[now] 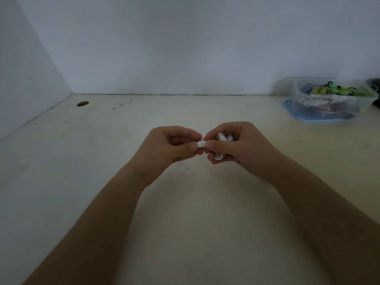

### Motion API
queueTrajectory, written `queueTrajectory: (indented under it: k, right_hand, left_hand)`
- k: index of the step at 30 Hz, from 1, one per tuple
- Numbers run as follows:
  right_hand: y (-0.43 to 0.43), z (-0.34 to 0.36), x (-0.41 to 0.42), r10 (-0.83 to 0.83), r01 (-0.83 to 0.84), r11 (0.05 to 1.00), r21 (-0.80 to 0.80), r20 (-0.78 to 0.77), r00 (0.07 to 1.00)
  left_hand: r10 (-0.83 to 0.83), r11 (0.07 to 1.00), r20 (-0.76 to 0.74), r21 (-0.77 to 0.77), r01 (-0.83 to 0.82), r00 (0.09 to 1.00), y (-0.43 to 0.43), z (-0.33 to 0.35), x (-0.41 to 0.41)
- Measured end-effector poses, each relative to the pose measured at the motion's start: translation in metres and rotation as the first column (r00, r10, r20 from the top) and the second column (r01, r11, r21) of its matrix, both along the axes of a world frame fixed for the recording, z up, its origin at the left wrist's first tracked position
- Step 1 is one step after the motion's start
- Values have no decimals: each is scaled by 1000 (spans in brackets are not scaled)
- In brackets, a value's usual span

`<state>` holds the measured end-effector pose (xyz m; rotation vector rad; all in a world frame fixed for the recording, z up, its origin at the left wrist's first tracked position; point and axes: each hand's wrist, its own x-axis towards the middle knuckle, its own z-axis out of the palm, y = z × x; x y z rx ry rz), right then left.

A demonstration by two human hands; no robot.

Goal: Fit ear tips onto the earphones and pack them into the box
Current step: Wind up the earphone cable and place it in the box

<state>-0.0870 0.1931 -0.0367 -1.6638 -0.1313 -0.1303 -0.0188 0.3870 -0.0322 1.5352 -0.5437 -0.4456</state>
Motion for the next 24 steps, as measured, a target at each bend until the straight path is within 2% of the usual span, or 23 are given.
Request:
queueTrajectory:
  k: [4,9,16,20,24]
  right_hand:
    - [0,1,-1,2,-1,999,-40,16,1000]
    - [4,2,0,-33,43,990,137,-77,996]
    - [-2,9,-1,-79,191,886,423,-268,960]
    - [-9,20,-2,-85,232,852,469,-313,946]
    - [-27,35,-8,-95,275,793,544,-335,938]
  left_hand:
    - [-14,1000,-20,4,14,1000,0,-1,0]
    - [-14,1000,20,4,14,1000,-2,1,-1]
    - [31,991,279,119,-67,960,-24,2,-17]
    - [53,965,479,201,-168,876,-43,8,-25]
    - [22,954,572,234,-189,820,-73,29,-30]
